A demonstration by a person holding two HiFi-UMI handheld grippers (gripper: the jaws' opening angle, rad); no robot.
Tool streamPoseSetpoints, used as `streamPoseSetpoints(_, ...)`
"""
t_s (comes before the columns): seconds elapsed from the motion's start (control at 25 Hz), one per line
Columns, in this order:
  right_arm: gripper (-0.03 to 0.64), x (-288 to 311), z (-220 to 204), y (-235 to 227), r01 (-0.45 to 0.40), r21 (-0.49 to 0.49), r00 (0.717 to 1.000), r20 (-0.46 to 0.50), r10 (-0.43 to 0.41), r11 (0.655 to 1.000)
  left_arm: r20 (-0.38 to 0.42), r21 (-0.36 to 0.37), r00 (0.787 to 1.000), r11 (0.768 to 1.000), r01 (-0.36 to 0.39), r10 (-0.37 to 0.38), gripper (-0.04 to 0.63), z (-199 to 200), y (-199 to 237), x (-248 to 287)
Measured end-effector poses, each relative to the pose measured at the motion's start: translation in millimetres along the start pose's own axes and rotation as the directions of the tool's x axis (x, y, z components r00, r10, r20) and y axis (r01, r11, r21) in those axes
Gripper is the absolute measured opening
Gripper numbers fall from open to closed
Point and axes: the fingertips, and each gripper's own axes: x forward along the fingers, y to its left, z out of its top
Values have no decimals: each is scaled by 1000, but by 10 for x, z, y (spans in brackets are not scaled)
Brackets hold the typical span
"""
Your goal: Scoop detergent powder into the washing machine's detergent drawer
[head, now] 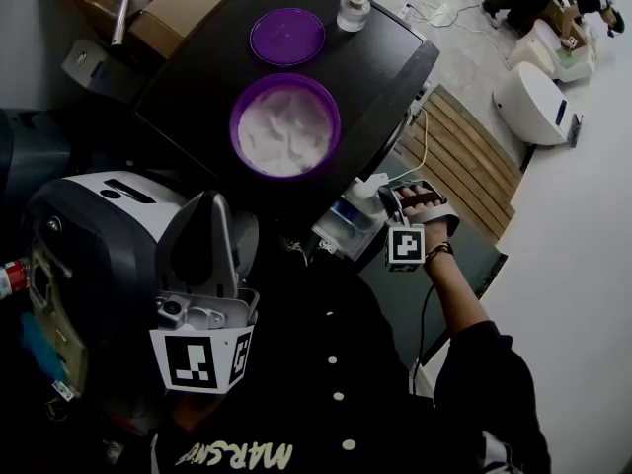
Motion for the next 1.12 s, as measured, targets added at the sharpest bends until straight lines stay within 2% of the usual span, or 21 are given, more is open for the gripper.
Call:
streamPoseSetpoints(0.44, 32, -9, -15, 37, -8, 52, 1000, 8, 7, 999, 3, 1, 1000, 1000, 7, -7, 14, 16, -27, 3)
streamPoseSetpoints(0.56, 32, -27, 16, 71, -75, 131, 997, 29, 72, 988, 6, 2, 1000, 1000, 11, -11, 14, 26, -34, 7)
streamPoseSetpoints(0.64, 32, -49, 31, 108, -149, 212, 989, 52, 141, 966, 9, 2, 1000, 1000, 12, -12, 14, 38, -31, 7)
streamPoseSetpoints(0.72, 32, -79, 34, 161, -234, 314, 972, 88, 218, 920, 14, 2, 1000, 1000, 11, -11, 14, 59, -23, 6)
streamPoseSetpoints(0.84, 32, -167, 69, 195, -356, 466, 935, 174, 310, 810, 26, 3, 1000, 1000, 11, -11, 14, 102, -13, 3)
streamPoseSetpoints(0.96, 32, -266, 119, 159, -434, 590, 901, 278, 333, 681, 42, 0, 999, 1000, 13, -13, 14, 137, -18, -1)
streamPoseSetpoints(1.12, 32, -415, 183, 60, -528, 704, 849, 425, 314, 475, 64, -5, 998, 1000, 17, -17, 14, 191, -18, 1)
